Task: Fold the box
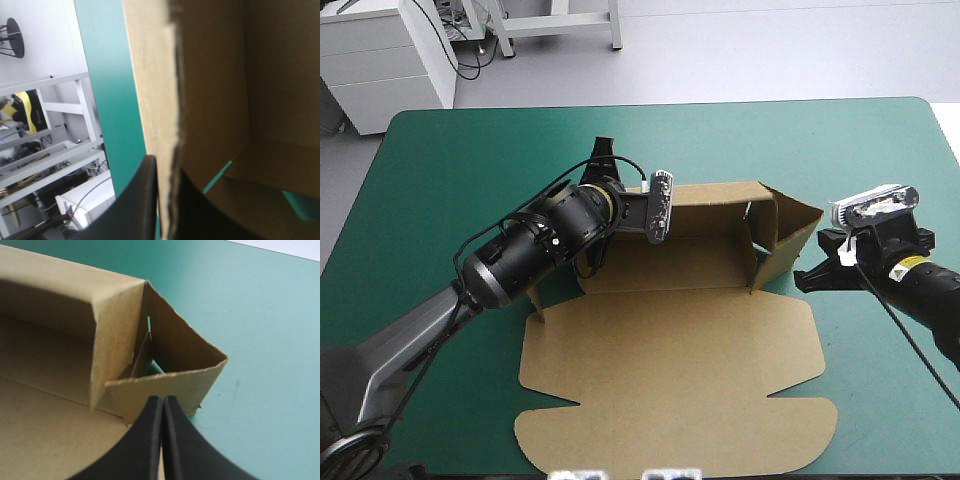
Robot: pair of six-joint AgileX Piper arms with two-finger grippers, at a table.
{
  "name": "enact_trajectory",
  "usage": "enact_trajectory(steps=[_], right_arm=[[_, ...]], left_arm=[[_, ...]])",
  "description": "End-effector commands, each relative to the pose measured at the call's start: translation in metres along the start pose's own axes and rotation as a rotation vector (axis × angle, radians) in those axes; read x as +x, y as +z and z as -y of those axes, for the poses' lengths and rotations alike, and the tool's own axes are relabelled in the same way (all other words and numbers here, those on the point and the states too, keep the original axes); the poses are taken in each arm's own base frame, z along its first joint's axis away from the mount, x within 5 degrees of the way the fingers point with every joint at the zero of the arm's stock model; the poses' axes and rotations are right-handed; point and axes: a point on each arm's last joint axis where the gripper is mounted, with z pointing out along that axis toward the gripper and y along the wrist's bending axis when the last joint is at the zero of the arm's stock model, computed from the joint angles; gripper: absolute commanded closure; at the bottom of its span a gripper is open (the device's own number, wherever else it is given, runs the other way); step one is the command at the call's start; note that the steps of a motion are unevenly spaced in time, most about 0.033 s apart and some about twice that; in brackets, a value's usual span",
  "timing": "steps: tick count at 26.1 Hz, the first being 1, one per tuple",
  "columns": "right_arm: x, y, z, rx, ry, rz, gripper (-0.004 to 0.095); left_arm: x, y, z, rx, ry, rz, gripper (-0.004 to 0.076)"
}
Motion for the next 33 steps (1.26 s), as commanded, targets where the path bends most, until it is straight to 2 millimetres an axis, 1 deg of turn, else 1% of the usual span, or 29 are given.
enact_trajectory(steps=[1, 4, 8, 11, 12, 15, 18, 21, 24, 26, 28, 29, 30, 31, 32, 33], right_arm=[[-0.014, -0.009, 0.002, 0.023, 0.006, 0.101, 0.0922], [-0.014, -0.009, 0.002, 0.023, 0.006, 0.101, 0.0922], [-0.014, -0.009, 0.001, 0.016, 0.015, 0.104, 0.0922], [-0.014, -0.009, 0.001, 0.009, 0.024, 0.106, 0.0922], [-0.014, -0.009, 0.001, 0.009, 0.024, 0.106, 0.0922], [-0.015, -0.010, 0.001, 0.009, 0.024, 0.108, 0.0922], [-0.015, -0.010, 0.001, 0.009, 0.024, 0.108, 0.0922], [-0.015, -0.010, 0.000, 0.004, 0.030, 0.110, 0.0922], [-0.018, -0.011, 0.000, -0.002, 0.036, 0.132, 0.0922], [-0.031, -0.020, 0.000, 0.005, 0.026, 0.177, 0.0922], [-0.050, -0.034, 0.001, 0.015, 0.008, 0.236, 0.0922], [-0.067, -0.042, 0.003, 0.023, -0.012, 0.254, 0.0922], [-0.076, -0.044, 0.004, 0.030, -0.017, 0.255, 0.0922], [-0.095, -0.045, 0.009, 0.048, -0.014, 0.262, 0.0922], [-0.100, -0.044, 0.010, 0.055, -0.013, 0.257, 0.0922], [-0.119, -0.033, 0.017, 0.074, -0.002, 0.238, 0.0922]], left_arm=[[0.001, -0.006, -0.004, -0.111, 0.027, 0.041, 0.0731], [0.001, 0.001, -0.002, -0.167, 0.032, 0.034, 0.0731], [0.000, 0.005, -0.001, -0.203, 0.019, 0.048, 0.0731], [-0.004, 0.010, 0.002, -0.244, 0.072, 0.079, 0.0731], [-0.004, 0.014, 0.005, -0.259, 0.114, 0.077, 0.0731], [-0.007, 0.020, 0.011, -0.287, 0.163, 0.103, 0.0731], [-0.006, 0.025, 0.016, -0.309, 0.154, 0.100, 0.0731], [-0.004, 0.026, 0.016, -0.321, 0.096, 0.085, 0.0731], [-0.004, 0.026, 0.015, -0.328, 0.090, 0.082, 0.0731], [-0.005, 0.026, 0.016, -0.333, 0.092, 0.097, 0.0731], [-0.005, 0.026, 0.016, -0.330, 0.070, 0.103, 0.0731], [-0.004, 0.026, 0.016, -0.327, 0.050, 0.100, 0.0731], [-0.004, 0.026, 0.016, -0.325, 0.037, 0.099, 0.0731], [-0.004, 0.026, 0.016, -0.322, 0.029, 0.093, 0.0731], [-0.003, 0.026, 0.016, -0.321, 0.029, 0.089, 0.0731], [-0.003, 0.026, 0.016, -0.319, 0.017, 0.085, 0.0731]])
